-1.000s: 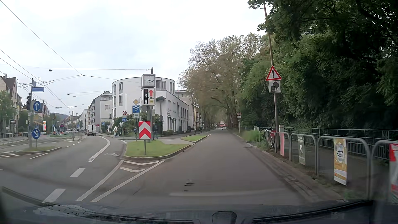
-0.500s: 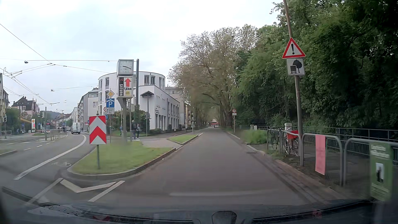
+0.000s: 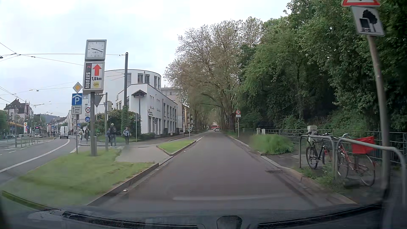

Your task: Follow the waypoints while adhering to traffic rules and regulations

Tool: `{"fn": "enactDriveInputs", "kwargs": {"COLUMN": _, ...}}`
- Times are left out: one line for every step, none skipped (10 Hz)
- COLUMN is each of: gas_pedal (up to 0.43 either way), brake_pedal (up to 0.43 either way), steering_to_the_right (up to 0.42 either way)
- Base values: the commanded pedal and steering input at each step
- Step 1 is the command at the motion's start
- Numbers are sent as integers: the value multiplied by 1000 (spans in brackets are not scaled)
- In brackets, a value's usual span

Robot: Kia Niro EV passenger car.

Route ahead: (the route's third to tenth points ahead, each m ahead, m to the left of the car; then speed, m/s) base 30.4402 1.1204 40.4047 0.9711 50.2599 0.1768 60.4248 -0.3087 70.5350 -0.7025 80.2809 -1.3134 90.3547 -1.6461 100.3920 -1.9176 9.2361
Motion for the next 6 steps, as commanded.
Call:
{"fn": "enactDriveInputs", "kwargs": {"gas_pedal": 268, "brake_pedal": 0, "steering_to_the_right": 12}}
{"fn": "enactDriveInputs", "kwargs": {"gas_pedal": 268, "brake_pedal": 0, "steering_to_the_right": 9}}
{"fn": "enactDriveInputs", "kwargs": {"gas_pedal": 268, "brake_pedal": 0, "steering_to_the_right": 7}}
{"fn": "enactDriveInputs", "kwargs": {"gas_pedal": 260, "brake_pedal": 0, "steering_to_the_right": 6}}
{"fn": "enactDriveInputs", "kwargs": {"gas_pedal": 260, "brake_pedal": 0, "steering_to_the_right": 6}}
{"fn": "enactDriveInputs", "kwargs": {"gas_pedal": 260, "brake_pedal": 0, "steering_to_the_right": 6}}
